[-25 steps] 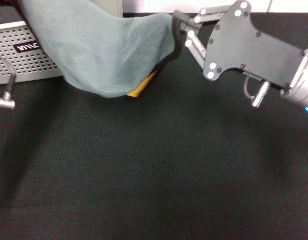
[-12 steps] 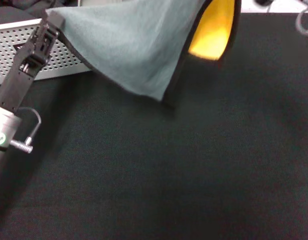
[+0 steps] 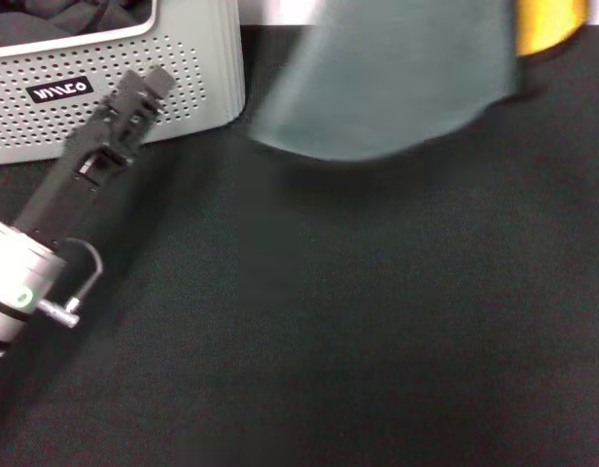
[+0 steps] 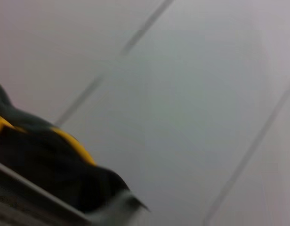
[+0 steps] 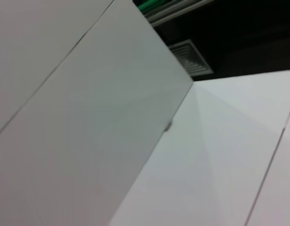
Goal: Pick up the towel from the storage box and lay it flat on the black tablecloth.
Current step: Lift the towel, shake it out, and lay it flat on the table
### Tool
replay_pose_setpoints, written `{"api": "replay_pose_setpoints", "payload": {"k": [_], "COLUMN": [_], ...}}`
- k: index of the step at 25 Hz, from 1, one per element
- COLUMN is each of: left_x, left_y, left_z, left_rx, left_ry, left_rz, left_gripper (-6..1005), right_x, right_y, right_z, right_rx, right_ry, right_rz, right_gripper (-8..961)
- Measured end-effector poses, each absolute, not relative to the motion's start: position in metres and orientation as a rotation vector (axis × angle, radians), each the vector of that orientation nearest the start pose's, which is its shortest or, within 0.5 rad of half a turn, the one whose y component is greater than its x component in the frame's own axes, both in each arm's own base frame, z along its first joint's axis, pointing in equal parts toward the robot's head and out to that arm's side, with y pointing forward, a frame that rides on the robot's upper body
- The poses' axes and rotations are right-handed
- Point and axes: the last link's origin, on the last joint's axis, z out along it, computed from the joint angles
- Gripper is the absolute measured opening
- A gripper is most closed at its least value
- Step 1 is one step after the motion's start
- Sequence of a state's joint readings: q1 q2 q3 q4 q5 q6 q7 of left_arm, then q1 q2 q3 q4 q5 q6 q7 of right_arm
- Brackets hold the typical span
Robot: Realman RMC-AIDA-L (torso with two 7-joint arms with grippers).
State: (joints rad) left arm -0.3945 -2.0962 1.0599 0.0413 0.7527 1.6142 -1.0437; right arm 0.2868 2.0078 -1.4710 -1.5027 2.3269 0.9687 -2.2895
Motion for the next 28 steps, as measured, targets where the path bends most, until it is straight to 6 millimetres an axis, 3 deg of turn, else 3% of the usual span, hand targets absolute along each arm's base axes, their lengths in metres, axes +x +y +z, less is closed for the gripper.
{"api": "replay_pose_setpoints", "payload": {"k": [10, 15, 23, 28], "left_x": [-0.266, -0.26, -0.254, -0.242], "left_y": [0.279, 0.272, 0.272, 0.273], "left_z": [-0.041, -0.046, -0.044, -0.053], "left_rx": [-2.11, -2.175, -2.182, -2.297], "left_ry": [-0.791, -0.642, -0.563, -0.521], "left_rz": [-1.413, -1.387, -1.406, -1.408], "left_gripper": [692, 826, 827, 826], "right_x": [0.036, 0.031, 0.02, 0.011], "right_y": [0.339, 0.347, 0.36, 0.366], "right_z": [0.119, 0.119, 0.123, 0.122], "right_rx": [-1.854, -1.823, -1.773, -1.76], "right_ry": [-0.553, -0.523, -0.487, -0.459], "right_rz": [1.016, 0.977, 0.955, 0.948], "right_gripper": [7, 6, 6, 7]}}
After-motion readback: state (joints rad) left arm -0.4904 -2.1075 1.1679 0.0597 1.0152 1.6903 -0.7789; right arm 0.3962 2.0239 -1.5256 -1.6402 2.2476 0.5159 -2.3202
